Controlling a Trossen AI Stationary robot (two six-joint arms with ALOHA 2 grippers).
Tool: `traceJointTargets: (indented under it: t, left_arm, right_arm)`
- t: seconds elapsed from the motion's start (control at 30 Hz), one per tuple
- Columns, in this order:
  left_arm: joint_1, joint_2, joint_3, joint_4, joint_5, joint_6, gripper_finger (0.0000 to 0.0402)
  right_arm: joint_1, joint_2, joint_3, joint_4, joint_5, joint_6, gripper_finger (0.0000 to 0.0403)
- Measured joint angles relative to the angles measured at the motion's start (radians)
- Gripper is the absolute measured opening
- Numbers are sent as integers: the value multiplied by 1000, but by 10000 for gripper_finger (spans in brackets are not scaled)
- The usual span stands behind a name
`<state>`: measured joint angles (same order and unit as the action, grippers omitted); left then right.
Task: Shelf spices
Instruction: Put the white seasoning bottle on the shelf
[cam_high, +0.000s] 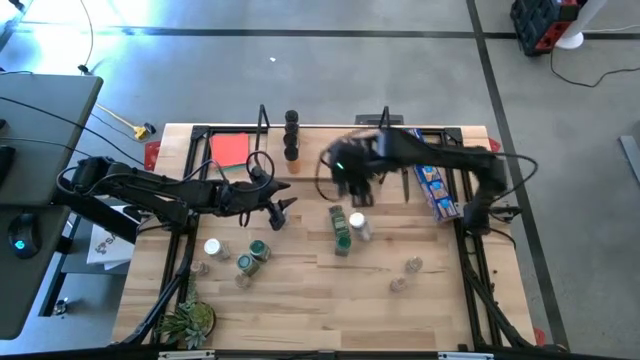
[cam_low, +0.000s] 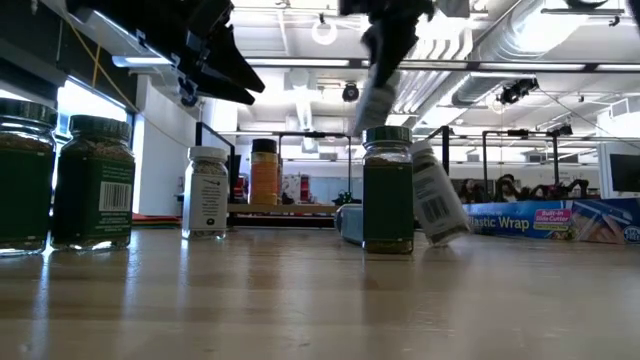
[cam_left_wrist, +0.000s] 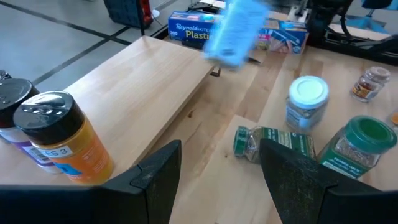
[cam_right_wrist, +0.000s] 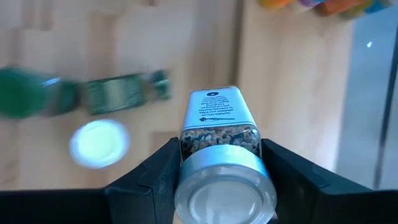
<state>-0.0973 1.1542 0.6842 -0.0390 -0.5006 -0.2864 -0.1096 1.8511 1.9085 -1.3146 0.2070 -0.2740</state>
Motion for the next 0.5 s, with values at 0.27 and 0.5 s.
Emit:
traceJointTargets:
  t: [0.27,0.5]
  left_arm:
    - [-26,0,0,-68,-10,-28,210]
    - [-44,0,0,-100,-10,-52,210]
  right_arm:
    - [-164,235,223,-41,-33,-129,185]
    - [-249,315,229,11,-70,-164,185]
